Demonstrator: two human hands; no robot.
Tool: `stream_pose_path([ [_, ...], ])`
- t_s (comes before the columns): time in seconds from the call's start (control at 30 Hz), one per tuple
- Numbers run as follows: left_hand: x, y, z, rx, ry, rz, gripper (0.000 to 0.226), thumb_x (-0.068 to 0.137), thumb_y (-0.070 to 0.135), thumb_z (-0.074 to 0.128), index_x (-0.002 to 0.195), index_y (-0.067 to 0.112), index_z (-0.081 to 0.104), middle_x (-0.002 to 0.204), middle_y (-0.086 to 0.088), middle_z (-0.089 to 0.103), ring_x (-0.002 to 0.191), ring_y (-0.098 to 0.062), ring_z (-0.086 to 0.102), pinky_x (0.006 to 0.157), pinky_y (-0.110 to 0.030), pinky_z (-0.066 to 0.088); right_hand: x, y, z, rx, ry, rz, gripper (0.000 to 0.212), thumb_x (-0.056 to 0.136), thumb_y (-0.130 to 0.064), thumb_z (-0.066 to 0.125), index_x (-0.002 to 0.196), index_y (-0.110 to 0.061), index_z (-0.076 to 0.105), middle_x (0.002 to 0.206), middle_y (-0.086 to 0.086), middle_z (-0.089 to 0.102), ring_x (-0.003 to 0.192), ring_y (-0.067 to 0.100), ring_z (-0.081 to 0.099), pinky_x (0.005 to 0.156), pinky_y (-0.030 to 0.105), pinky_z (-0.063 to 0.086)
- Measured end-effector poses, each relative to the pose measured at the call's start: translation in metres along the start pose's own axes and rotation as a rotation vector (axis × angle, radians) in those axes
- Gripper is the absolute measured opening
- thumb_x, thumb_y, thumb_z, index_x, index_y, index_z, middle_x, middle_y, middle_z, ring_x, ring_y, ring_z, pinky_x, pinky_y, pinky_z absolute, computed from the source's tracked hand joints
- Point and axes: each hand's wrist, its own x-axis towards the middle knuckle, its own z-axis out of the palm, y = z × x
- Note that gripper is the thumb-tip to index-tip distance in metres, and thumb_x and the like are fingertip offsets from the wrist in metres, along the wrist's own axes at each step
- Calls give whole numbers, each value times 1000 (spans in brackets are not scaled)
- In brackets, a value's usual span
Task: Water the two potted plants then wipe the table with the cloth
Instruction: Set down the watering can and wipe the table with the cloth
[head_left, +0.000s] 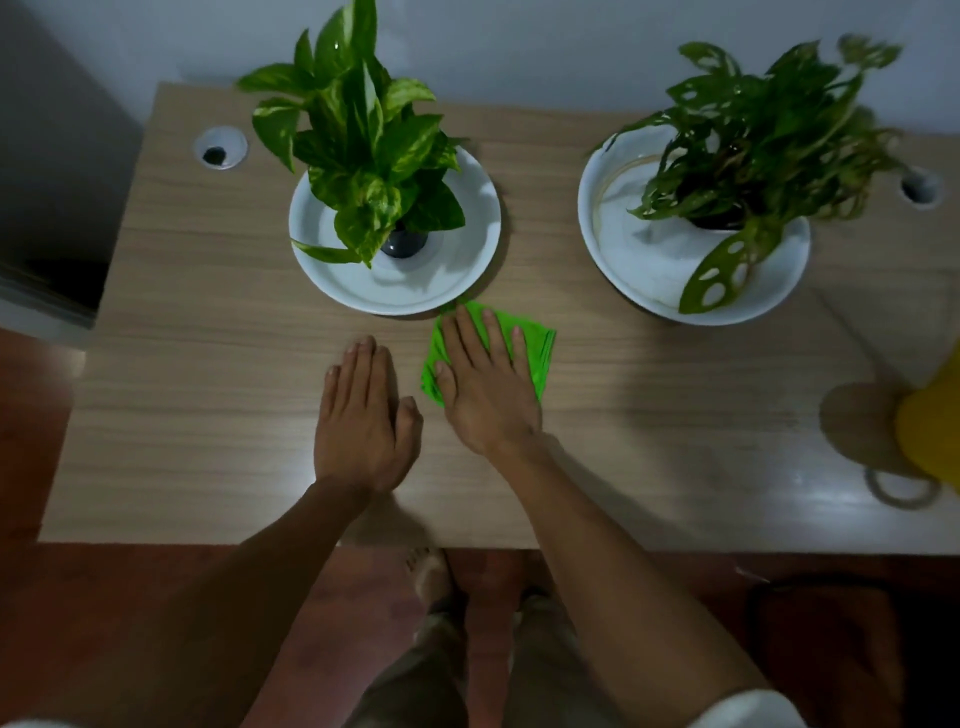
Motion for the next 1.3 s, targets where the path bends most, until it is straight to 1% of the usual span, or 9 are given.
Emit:
stream_pose_path([
  [0.1,-4,-2,0,24,-17,-1,70,103,41,30,163,6,21,172,-13,16,161,-26,9,131,-48,7,-6,22,-6,-9,-34,-66,63,111,-50,17,168,-25,15,176,-5,13,164,25,3,131,52,0],
  [0.33,-3,-4,-1,6,-49,-12,71,104,43,29,164,9,16,174,-9,8,162,-21,0,131,-44,1,74,61,-21,51,67,257,67,108,-51,12,169,-21,12,177,1,10,163,27,3,130,54,0],
  [0.5,-5,-5,-2,3,-44,-12,70,104,43,30,164,9,17,174,-9,9,162,-21,1,131,-45,3,51,68,-19,49,56,233,70,107,-54,12,169,-21,11,177,1,10,163,27,4,131,53,-1],
  [0.63,-7,-4,-2,-4,-54,-22,70,105,43,29,165,10,15,174,-8,8,162,-20,-1,131,-45,1,32,70,-20,58,43,306,67,109,-48,13,169,-19,6,177,1,6,164,27,0,130,52,-5],
  [0.73,-6,-2,-3,-11,-46,-12,70,104,43,29,164,9,16,174,-9,8,162,-20,0,131,-45,1,61,63,-27,29,21,209,64,110,-43,11,169,-19,2,177,-1,-1,163,25,-6,131,51,-6],
  [0.83,-3,-4,-1,-25,-41,-12,69,105,41,31,164,9,15,174,-8,8,161,-20,0,131,-44,0,79,61,-26,-1,20,151,64,110,-41,10,169,-17,6,177,0,3,164,26,-3,131,52,-3],
  [1.0,-7,-14,-8,-175,-6,-22,64,106,35,33,163,7,23,173,-9,16,161,-19,6,131,-42,4,28,16,-4,34,16,178,66,108,-43,13,169,-17,11,177,2,7,164,27,0,131,53,-3],
  [1.2,-21,-73,-28,-90,8,-130,65,105,34,30,162,4,22,172,-13,16,161,-25,9,131,-45,6,-2,-80,13,60,-8,186,67,108,-44,18,168,-15,11,176,6,10,163,30,3,130,55,-6],
  [1.3,-27,-109,-41,-40,21,-147,65,105,34,31,162,2,23,172,-15,18,161,-26,10,130,-47,9,7,-128,20,48,-22,120,67,109,-44,18,168,-15,9,177,5,8,163,30,2,129,57,-7],
])
